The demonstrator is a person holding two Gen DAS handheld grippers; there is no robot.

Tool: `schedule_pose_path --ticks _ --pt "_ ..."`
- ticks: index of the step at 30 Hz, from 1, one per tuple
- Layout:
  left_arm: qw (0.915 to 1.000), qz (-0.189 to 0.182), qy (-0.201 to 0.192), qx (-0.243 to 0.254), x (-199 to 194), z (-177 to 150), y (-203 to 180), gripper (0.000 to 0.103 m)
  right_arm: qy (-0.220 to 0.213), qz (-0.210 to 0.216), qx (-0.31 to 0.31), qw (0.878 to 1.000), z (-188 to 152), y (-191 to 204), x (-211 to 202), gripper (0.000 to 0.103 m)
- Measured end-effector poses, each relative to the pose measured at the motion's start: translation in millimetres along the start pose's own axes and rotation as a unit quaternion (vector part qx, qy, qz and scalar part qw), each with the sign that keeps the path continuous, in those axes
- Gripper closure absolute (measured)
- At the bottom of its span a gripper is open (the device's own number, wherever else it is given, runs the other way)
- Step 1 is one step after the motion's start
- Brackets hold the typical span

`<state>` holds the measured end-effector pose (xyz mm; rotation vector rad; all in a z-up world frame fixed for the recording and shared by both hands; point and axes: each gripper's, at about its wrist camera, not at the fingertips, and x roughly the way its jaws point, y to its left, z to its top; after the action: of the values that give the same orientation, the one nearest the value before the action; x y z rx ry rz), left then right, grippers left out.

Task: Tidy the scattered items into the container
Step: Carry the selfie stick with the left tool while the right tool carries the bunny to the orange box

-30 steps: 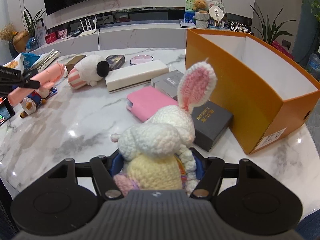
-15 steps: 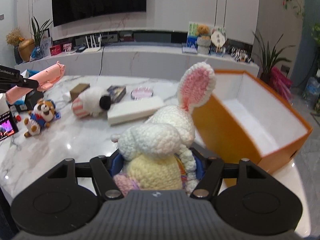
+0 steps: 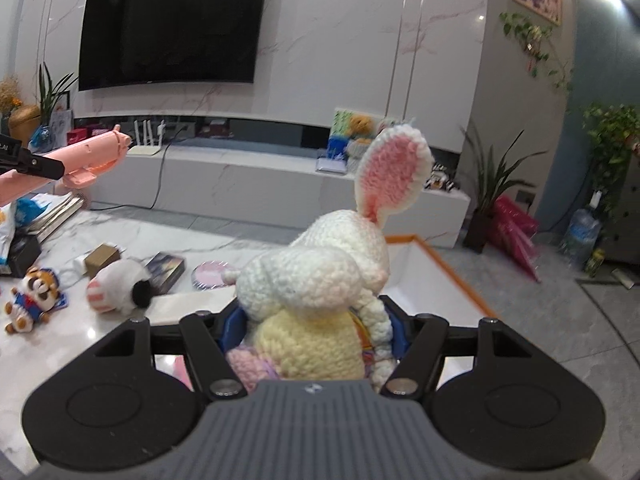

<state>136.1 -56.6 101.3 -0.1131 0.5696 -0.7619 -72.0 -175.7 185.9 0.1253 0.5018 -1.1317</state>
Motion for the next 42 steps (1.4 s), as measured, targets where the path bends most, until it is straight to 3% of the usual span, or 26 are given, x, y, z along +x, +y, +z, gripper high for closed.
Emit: schedule_pose_path --ticks 7,18,25,30,35,40,42 --pt "0.9981 -0.058 -0.004 0.019 42.5 18.8 -56.0 0.072 -0.007 -0.029 -0.005 1.0 17.1 -30.8 2.5 0.034" --pt "0.9894 -0.126 0.034 0.065 118.0 19.3 -139.6 0.072 0.005 -0.055 -0.015 0.998 28.7 -78.4 22.1 0.034" --pt "0.9851 -0.138 0.071 0.075 171.5 -0.2 -173.2 0.072 0.046 -0.06 -0.014 0.997 10.6 -103.0 54.3 0.034" --pt "0.98 -0.133 0.101 0.108 211.8 -15.0 -191.4 0.072 0.071 -0.05 -0.019 0.996 -2.5 -118.1 80.1 0.034" --pt "0.9675 -0.138 0.145 0.155 247.3 -27.9 -202.2 0.072 0.104 -0.022 -0.032 0.994 -8.1 -125.9 113.5 0.034" --pt "0.9422 -0.144 0.187 0.238 278.3 -43.1 -210.3 0.072 0.147 0.019 -0.039 0.988 -17.1 -134.7 147.6 0.034" --pt "0.9356 -0.141 0.198 0.256 288.7 -48.5 -210.4 0.072 0.165 0.034 -0.042 0.985 -20.0 -136.3 159.4 0.034"
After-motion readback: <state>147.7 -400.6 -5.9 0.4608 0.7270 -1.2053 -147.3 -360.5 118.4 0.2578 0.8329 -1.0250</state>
